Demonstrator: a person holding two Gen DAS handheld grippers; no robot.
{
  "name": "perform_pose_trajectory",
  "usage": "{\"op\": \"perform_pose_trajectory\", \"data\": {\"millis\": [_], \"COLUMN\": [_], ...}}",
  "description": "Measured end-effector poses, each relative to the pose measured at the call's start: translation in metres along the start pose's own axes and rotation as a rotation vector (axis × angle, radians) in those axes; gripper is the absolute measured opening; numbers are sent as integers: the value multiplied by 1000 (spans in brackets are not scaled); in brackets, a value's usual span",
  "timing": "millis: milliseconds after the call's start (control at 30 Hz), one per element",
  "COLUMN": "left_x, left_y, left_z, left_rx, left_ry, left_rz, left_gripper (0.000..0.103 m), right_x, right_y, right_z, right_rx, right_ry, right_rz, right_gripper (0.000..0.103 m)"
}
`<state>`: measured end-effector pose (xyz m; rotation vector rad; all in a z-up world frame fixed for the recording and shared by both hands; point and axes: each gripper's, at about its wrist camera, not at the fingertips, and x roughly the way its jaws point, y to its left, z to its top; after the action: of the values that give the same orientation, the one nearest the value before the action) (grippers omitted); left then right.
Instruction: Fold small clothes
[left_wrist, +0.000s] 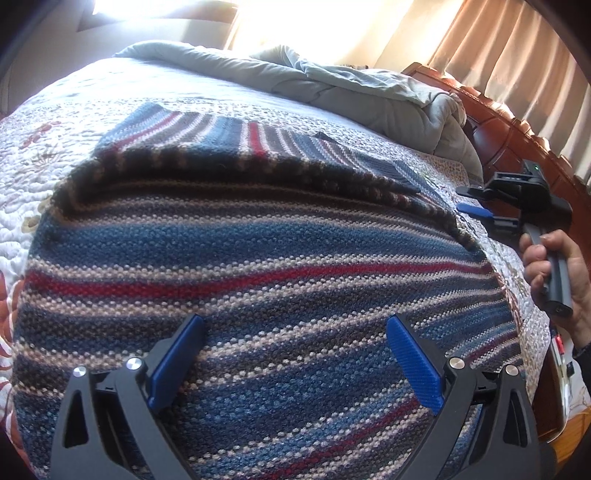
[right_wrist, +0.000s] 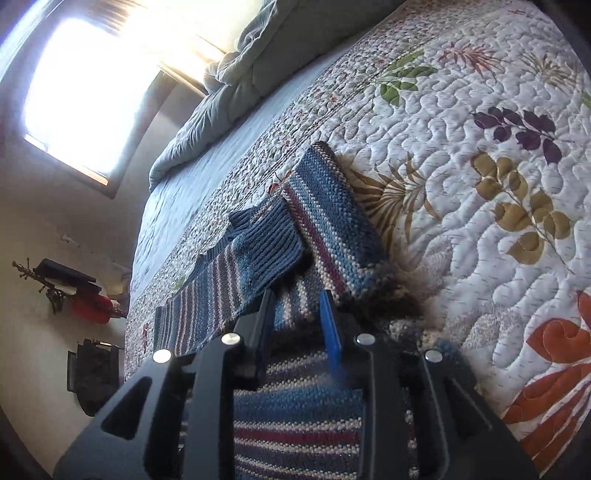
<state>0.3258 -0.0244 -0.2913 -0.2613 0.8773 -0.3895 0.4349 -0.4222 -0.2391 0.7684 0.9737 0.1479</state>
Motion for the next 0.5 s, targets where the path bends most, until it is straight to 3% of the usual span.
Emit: {"op": "perform_pose_trajectory", "data": {"millis": [133, 267, 500], "left_x": [-3, -18, -96], "left_y": [2, -4, -1], "left_z": [0, -6, -31], "left_rx": [-12, -10, -115], "left_ry": [-5, -4, 6], "left_rz": [-15, 36, 25], "left_gripper": [99, 99, 99], "right_x": [-5, -19, -76], "right_y": [-7, -9, -5], "right_z": [-30, -72, -148], "right_rx": [-7, -49, -177], "right_ry": [54, 109, 177], "right_rz": [14, 18, 33], "right_gripper": [33, 53, 71]}}
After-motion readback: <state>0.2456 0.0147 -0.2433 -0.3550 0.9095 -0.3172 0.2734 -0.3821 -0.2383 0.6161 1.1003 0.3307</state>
